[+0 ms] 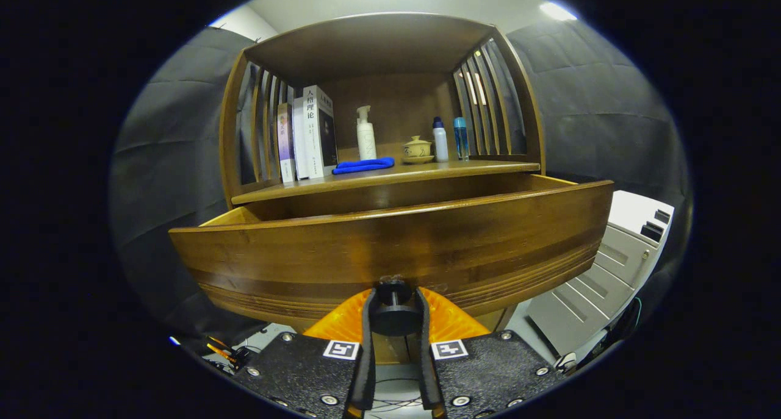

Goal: Pull open the drawer, take out the items inside it, and place them on the countertop above the cabinet.

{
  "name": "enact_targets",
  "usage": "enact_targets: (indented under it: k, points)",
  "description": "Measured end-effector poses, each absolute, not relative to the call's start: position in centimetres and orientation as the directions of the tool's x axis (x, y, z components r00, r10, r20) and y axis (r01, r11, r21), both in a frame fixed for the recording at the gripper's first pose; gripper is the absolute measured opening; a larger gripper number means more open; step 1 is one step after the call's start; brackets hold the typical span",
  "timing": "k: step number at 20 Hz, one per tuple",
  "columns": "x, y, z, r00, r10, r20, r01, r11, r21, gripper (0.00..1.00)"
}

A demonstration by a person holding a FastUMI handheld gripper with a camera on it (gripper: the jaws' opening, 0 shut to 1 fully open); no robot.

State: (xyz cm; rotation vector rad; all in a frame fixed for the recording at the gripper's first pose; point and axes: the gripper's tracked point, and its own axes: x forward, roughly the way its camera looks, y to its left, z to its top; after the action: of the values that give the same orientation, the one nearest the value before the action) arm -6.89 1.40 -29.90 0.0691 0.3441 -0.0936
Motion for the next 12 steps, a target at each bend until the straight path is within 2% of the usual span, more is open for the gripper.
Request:
enact_targets:
  k: [12]
  points:
    - [-11.0, 1.8, -29.9, 0.925, -0.081, -0.372, 0.111, 0.992, 0.06, 0.29]
